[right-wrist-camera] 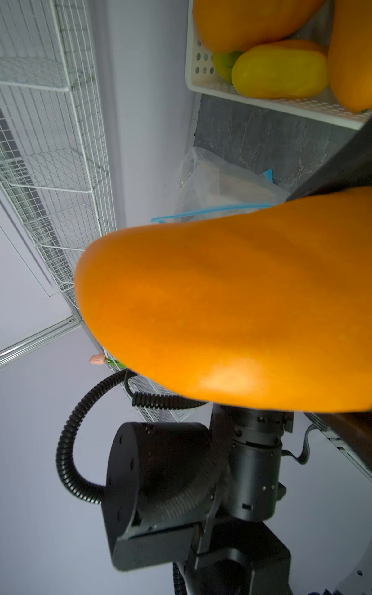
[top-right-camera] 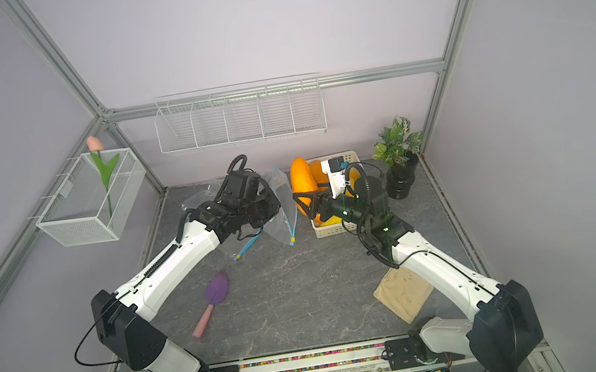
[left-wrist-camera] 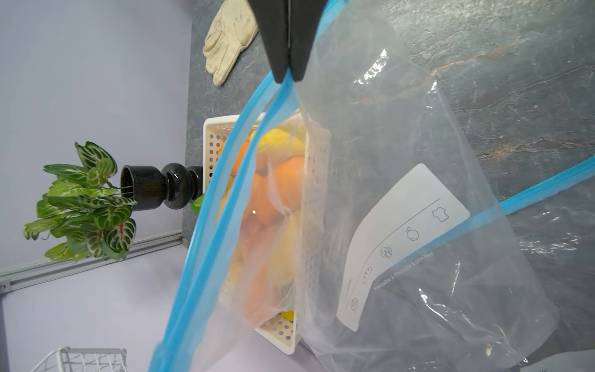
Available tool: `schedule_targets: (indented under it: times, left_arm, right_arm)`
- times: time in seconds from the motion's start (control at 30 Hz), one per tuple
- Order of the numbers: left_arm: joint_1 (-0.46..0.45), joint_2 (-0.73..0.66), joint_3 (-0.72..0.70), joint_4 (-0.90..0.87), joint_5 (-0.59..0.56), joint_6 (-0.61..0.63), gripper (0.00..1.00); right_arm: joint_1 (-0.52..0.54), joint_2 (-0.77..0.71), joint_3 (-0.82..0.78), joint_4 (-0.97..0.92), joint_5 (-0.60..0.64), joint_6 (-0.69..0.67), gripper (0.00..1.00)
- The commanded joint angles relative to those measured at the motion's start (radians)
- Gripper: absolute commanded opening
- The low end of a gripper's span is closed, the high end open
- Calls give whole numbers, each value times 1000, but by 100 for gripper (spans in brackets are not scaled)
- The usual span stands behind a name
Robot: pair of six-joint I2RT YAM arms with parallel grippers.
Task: Place the mango in a zip-top bag and seal the zipper
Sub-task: Place the mango in the zipper food storage bag.
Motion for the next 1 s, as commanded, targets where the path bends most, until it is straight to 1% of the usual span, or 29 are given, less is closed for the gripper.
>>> schedule_targets:
  times: [0.0, 0.13, 0.2, 0.37, 0.6, 0.73, 0.83, 0.97]
  left_arm:
    - [4, -51, -3, 43, 42, -27, 0]
    - [4, -74, -12, 41, 63, -24, 0]
    - [4, -90, -15, 39, 74, -15, 0]
    - [4, -104, -11, 35, 104, 4, 0]
    - [4, -104, 4, 30, 144, 30, 0]
    - [5, -98, 16, 25, 157, 49, 0]
    - [10, -97, 13, 26, 161, 61, 0]
    - [33, -92, 11, 36, 185, 76, 0]
  right_arm:
    - [15, 42, -10, 148, 21, 73, 38]
    - [16, 102, 2, 182, 47, 79, 37]
    - [16, 131, 7, 223, 44, 88, 37]
    - [18, 183, 28, 251, 36, 99, 38]
    - [28, 215, 30, 274, 41, 89, 39]
    - [40, 248, 28, 356, 16, 123, 40]
    - [54, 261, 20, 367, 8, 118, 43]
    - [50, 243, -27, 348, 42, 120, 43]
